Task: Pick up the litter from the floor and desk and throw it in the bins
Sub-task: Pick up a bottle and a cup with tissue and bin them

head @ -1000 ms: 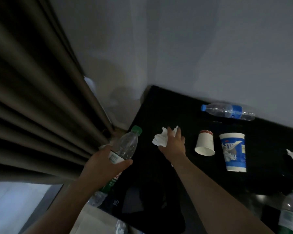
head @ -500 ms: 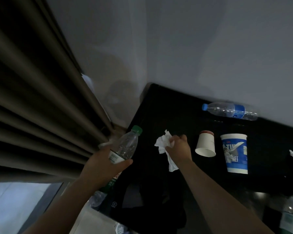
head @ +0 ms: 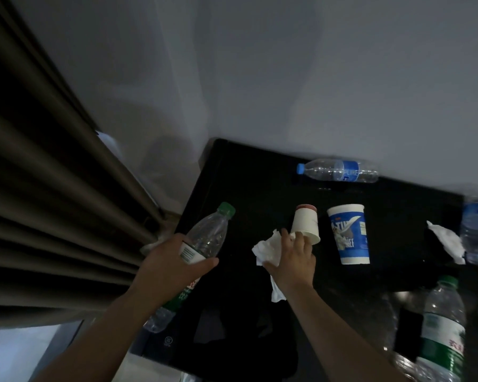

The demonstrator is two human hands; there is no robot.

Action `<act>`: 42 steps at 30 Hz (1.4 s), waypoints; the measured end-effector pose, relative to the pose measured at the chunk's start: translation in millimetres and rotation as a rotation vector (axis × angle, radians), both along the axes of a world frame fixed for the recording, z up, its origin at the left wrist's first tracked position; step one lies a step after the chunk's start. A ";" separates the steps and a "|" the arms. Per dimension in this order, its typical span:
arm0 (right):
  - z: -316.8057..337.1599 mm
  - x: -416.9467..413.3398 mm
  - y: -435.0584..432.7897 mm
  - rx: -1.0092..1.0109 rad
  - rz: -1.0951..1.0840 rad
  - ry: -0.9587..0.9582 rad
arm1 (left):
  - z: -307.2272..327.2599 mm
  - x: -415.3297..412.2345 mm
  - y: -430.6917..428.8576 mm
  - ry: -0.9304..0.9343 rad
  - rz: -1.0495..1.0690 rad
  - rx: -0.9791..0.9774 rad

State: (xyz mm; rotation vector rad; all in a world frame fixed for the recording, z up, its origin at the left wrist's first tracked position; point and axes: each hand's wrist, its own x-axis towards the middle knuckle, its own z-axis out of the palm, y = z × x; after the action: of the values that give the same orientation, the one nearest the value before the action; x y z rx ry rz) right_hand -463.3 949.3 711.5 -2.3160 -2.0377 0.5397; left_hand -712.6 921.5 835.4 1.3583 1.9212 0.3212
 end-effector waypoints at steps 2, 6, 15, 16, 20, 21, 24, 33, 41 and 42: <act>-4.3 2.3 4.7 -0.028 0.043 0.021 | 0.0 -0.1 0.8 0.009 -0.005 0.000; -10.7 3.6 4.2 -0.091 0.015 -0.031 | -1.3 -3.5 2.3 -0.004 0.013 -0.006; 26.9 11.5 4.3 0.205 -0.048 0.391 | -1.0 -6.1 7.0 0.004 0.020 -0.007; 33.8 15.4 12.6 0.283 -0.068 0.378 | -1.0 -5.4 8.0 0.002 0.017 -0.006; 49.8 34.9 53.2 0.334 -0.221 0.262 | 0.8 -0.6 10.1 -0.006 0.010 0.001; 49.1 38.2 61.7 0.259 -0.240 0.210 | 1.2 0.2 10.6 -0.009 0.011 0.001; 36.8 39.6 73.4 -0.037 -0.272 0.158 | 2.4 1.4 11.7 -0.005 0.006 0.002; 15.3 43.4 74.2 -0.095 -0.333 0.249 | 14.7 2.3 22.1 -0.052 0.060 0.065; 59.9 32.9 48.6 0.175 -0.407 0.601 | 26.9 1.4 34.3 -0.143 0.010 0.108; 70.3 29.7 44.8 0.205 -0.407 0.633 | 29.5 0.8 37.7 -0.167 -0.007 0.119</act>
State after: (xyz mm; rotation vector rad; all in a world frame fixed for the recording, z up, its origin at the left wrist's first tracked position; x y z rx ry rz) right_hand -433.6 994.1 781.8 -2.0024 -1.2410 0.8484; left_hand -711.7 959.3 864.9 1.3693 1.7825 0.5357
